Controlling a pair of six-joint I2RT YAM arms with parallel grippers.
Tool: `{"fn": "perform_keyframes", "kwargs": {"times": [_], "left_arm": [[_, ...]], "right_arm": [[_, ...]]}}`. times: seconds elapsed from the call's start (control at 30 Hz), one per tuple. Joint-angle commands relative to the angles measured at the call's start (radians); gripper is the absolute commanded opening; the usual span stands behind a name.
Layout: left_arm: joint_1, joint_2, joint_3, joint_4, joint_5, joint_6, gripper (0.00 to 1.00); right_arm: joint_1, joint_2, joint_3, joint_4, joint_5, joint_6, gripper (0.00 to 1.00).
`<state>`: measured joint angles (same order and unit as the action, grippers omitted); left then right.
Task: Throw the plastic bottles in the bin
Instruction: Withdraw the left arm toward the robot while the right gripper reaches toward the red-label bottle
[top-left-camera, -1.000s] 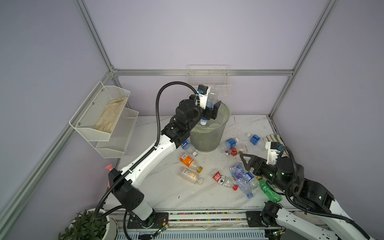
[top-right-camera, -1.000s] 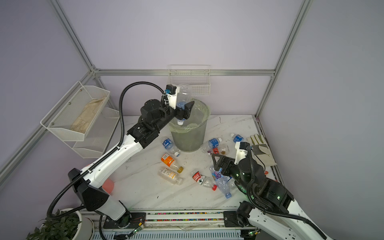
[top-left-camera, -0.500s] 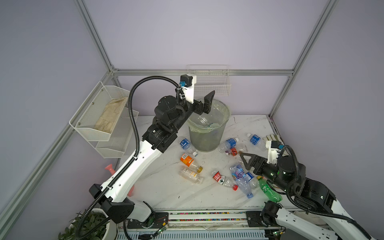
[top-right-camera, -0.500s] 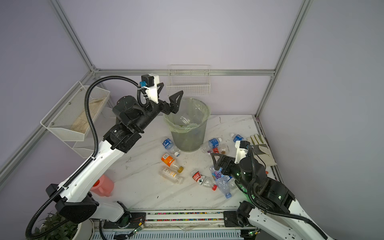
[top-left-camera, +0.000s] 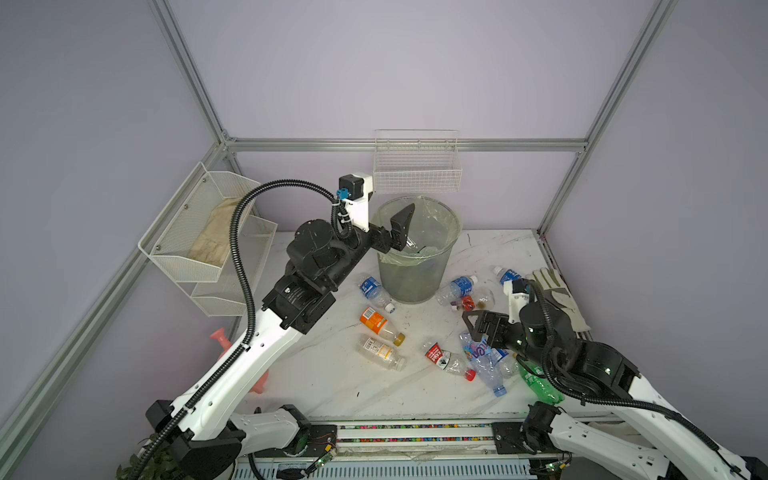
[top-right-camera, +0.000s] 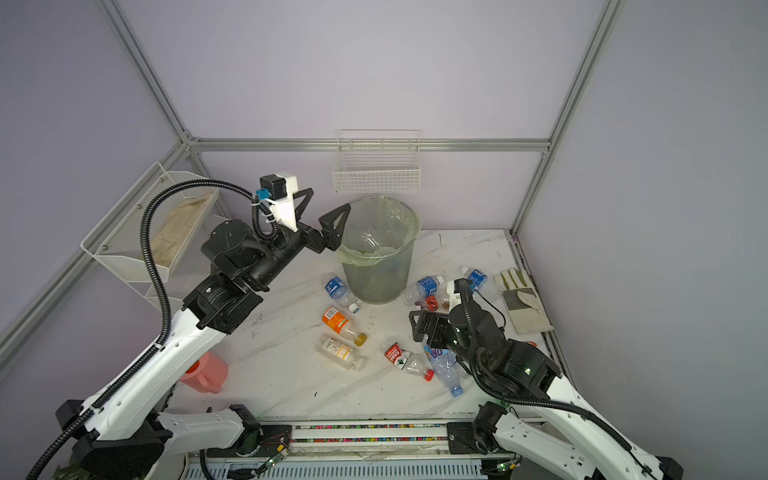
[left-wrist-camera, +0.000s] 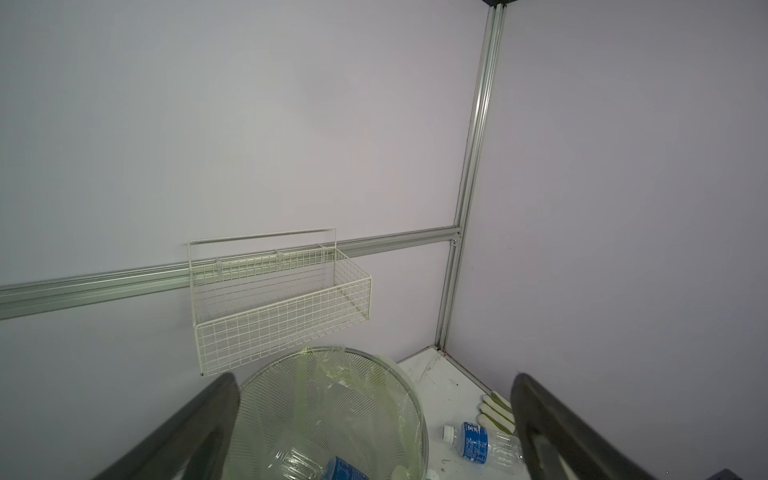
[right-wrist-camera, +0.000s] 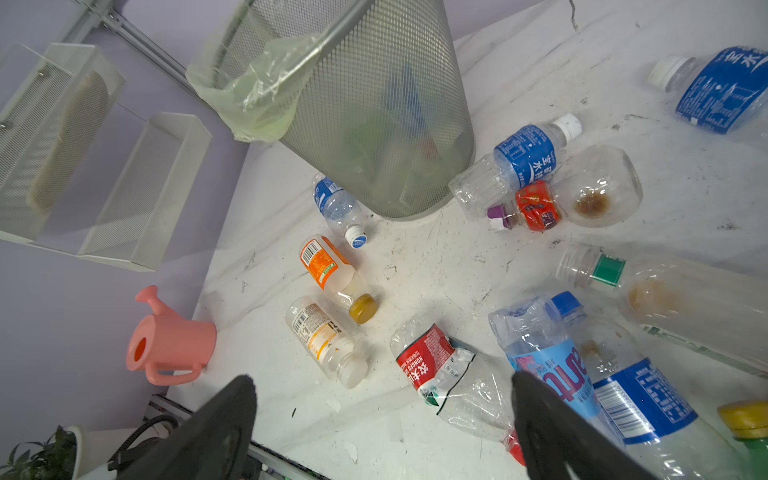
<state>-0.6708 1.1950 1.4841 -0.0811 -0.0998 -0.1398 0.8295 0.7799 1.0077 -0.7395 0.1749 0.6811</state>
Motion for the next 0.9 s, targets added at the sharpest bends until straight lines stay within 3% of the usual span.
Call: {"fn": "perform_keyframes", "kwargs": {"times": [0.0,0.27,0.87], "left_arm": [[-0.008,-0.097,-0.091,0.035,-0.002,-0.059,1.00],[-0.015,-0.268,-0.263,-0.007,0.016,-0.068,1.00],[-0.017,-0.573,-0.609,-0.185,-0.040,-0.242,1.00]], "right_arm": [[-0.004,0.036,-0.009,-0.031,-0.020,-0.037,0.97],[-0.004,0.080,-0.058,-0.020,-0.036,-0.060,0.97],[0.012,0.175,-0.125,0.044,-0.067,-0.089,0.97]]}}
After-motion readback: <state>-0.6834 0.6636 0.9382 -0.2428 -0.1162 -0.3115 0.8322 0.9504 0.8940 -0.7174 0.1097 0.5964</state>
